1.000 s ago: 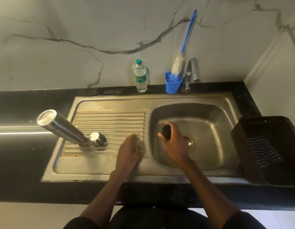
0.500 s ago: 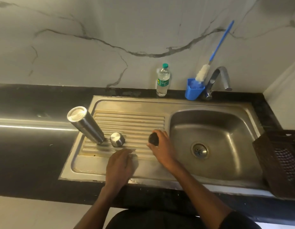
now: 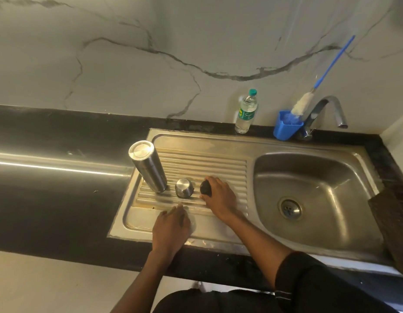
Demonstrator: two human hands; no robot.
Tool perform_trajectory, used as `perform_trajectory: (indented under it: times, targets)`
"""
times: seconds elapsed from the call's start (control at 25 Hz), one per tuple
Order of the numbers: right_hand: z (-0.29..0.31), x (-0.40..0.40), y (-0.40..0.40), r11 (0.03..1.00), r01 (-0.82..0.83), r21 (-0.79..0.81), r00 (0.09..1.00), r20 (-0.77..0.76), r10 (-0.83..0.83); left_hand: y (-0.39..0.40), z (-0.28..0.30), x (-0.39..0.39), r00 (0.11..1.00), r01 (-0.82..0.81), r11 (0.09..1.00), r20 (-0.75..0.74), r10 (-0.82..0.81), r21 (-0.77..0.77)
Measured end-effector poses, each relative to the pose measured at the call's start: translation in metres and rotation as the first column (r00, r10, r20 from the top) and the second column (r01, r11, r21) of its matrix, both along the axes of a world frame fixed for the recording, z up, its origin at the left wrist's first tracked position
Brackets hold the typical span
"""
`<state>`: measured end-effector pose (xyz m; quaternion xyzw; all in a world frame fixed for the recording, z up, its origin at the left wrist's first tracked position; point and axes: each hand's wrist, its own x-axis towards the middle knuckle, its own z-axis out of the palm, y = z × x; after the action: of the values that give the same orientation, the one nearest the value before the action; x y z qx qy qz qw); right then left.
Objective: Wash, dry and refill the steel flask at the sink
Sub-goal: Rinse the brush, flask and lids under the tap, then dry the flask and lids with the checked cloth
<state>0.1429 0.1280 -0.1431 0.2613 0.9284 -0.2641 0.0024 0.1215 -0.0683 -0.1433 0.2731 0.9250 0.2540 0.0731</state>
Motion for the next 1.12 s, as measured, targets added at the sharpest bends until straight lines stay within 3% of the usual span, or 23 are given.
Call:
perform_trajectory:
  times: [0.16,0.32,0.48,0.8,0.96,1.12]
  targets:
    - [0.012,0.010,-0.003,0.999,0.021,0.039,1.000,-0.004,-0.020,-0.002,0.001,0.000,0.995,0.020,0.996,-0.095,-0.012,0.085]
    - [0.034,0.038,0.004,0.973,0.006,0.230,0.999,-0.052,0.006,0.020,0.012,-0.003,0.948,0.149,0.965,-0.307,-0.079,0.214]
    - [0.058,0.067,0.022,0.942,0.032,0.334,0.996,-0.092,-0.001,0.071,0.038,-0.005,0.909,0.273,0.917,-0.389,-0.148,0.291]
    - [0.090,0.159,0.113,0.891,0.295,0.344,0.950,-0.203,-0.236,0.204,0.081,0.036,0.886,0.438,0.850,-0.303,-0.352,0.294]
    - [0.109,0.222,0.177,0.823,0.457,0.338,0.880,-0.307,-0.363,0.281,0.096,0.095,0.871,0.488,0.818,-0.240,-0.430,0.305]
    - [0.118,0.294,0.236,0.769,0.576,0.277,0.800,-0.384,-0.461,0.353,0.101,0.159,0.849,0.511,0.753,-0.108,-0.517,0.414]
